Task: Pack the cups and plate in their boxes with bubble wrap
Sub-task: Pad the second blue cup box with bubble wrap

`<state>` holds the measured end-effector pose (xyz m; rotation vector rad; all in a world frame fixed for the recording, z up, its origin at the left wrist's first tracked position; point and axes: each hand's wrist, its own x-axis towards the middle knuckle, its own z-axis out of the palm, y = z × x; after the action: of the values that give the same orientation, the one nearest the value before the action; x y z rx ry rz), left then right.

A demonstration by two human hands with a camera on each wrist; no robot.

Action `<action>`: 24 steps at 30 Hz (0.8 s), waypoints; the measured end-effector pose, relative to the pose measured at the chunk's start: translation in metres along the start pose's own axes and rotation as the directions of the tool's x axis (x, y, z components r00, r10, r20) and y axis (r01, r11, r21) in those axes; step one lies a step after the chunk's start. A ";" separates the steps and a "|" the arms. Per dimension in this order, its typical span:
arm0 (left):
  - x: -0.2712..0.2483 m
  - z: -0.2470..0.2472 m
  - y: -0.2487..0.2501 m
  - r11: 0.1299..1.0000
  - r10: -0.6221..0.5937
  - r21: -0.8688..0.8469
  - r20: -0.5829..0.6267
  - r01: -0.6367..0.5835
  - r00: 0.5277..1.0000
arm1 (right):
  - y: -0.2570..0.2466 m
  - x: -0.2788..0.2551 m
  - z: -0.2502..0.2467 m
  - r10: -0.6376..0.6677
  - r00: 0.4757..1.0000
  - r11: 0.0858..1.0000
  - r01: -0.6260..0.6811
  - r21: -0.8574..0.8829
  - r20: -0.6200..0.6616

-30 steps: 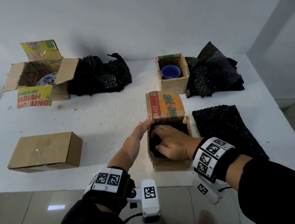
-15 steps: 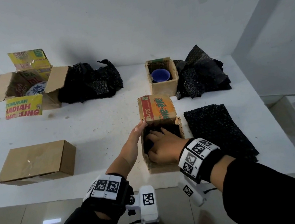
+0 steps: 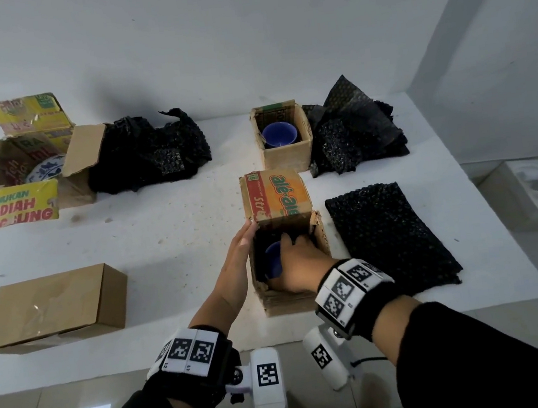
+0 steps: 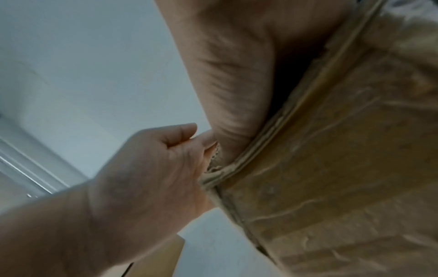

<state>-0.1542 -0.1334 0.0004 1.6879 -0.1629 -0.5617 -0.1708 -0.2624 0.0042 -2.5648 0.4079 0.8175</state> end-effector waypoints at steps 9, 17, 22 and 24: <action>0.003 -0.003 -0.005 0.999 0.040 0.010 0.013 -0.041 0.999 | -0.008 -0.002 0.001 -0.117 0.974 0.991 0.103 -0.084 -0.194; 0.002 -0.004 -0.007 0.999 0.029 0.032 0.022 -0.029 0.999 | -0.002 0.007 0.009 -0.271 0.959 0.946 0.248 -0.209 -0.089; 0.003 -0.003 -0.010 0.997 0.038 0.070 -0.013 -0.037 0.999 | 0.003 0.014 0.005 -0.280 0.960 0.948 0.275 -0.160 -0.013; 0.005 -0.004 -0.012 0.992 0.020 0.126 -0.050 -0.013 0.999 | 0.007 0.008 0.003 -0.323 0.946 0.933 0.313 -0.174 -0.030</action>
<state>-0.1507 -0.1294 -0.0123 1.8196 -0.1778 -0.5036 -0.1688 -0.2686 -0.0050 -2.7139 -0.0676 0.6830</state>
